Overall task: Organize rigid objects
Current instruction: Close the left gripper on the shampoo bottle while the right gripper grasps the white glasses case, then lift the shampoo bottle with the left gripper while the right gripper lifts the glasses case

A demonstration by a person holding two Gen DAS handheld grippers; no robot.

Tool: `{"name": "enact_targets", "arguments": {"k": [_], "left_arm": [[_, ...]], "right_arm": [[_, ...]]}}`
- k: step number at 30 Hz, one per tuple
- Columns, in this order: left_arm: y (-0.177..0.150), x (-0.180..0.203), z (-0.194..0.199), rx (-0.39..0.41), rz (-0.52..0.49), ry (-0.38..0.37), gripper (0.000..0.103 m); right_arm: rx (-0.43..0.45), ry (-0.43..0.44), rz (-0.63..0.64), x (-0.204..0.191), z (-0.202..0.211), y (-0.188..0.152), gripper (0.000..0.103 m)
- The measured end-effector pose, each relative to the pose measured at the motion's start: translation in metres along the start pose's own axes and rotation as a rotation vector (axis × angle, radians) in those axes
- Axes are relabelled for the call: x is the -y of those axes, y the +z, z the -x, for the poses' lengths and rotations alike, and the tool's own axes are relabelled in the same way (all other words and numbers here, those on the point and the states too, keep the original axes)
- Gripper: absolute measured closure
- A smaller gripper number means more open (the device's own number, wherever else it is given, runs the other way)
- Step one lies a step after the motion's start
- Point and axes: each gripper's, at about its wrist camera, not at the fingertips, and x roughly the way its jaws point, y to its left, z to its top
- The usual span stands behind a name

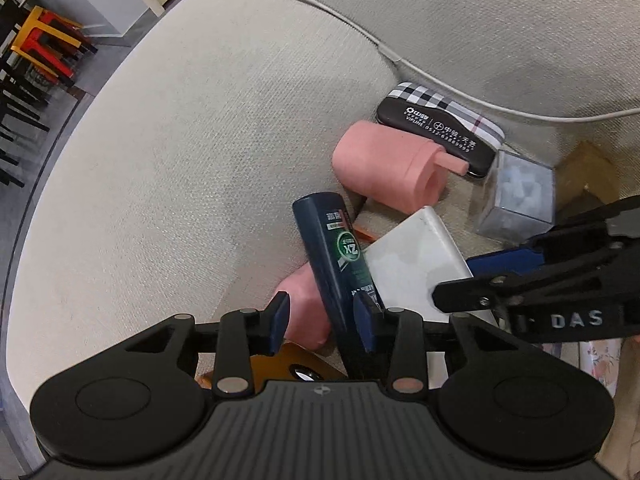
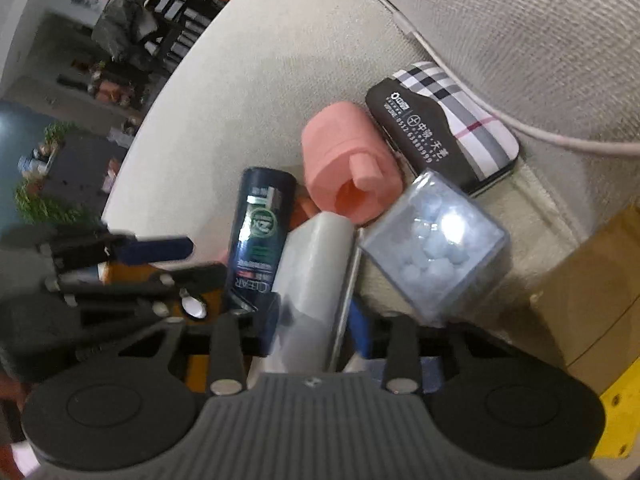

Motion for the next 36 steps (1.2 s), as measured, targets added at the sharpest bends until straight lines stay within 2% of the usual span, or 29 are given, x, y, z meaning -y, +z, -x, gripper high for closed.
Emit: {"name": "enact_targets", "arguments": {"k": [5,11,14,18,21,25,28,36], "left_arm": [[0.001,0.002,-0.002,-0.012,-0.006,-0.018,0.056],[0.009,-0.001,-0.007,-0.019,0.047,-0.069,0.053],[0.014,-0.001,-0.014,-0.040,0.055,-0.079,0.053],[0.018,-0.004,-0.023,-0.051,0.074,-0.087,0.053],[0.020,-0.006,-0.033,-0.069,0.089,-0.094,0.053],[0.024,-0.004,-0.042,-0.086,0.077,-0.077,0.052],[0.027,0.002,-0.043,-0.097,0.062,-0.073,0.062],[0.016,0.020,-0.028,-0.034,0.109,-0.009,0.063]], "right_arm": [[0.026,0.010,0.030,0.004,0.010,-0.006,0.071],[0.090,-0.005,0.097,-0.003,0.023,-0.009,0.071],[0.050,0.005,0.097,-0.001,0.018,-0.007,0.071],[-0.014,0.049,0.022,0.011,0.009,-0.004,0.070],[-0.021,0.060,0.009,0.013,0.008,-0.003,0.070],[-0.040,0.090,0.003,0.015,0.005,-0.005,0.070],[-0.037,0.081,0.050,0.007,0.003,-0.007,0.069],[-0.022,0.074,0.111,-0.001,-0.004,-0.007,0.070]]}}
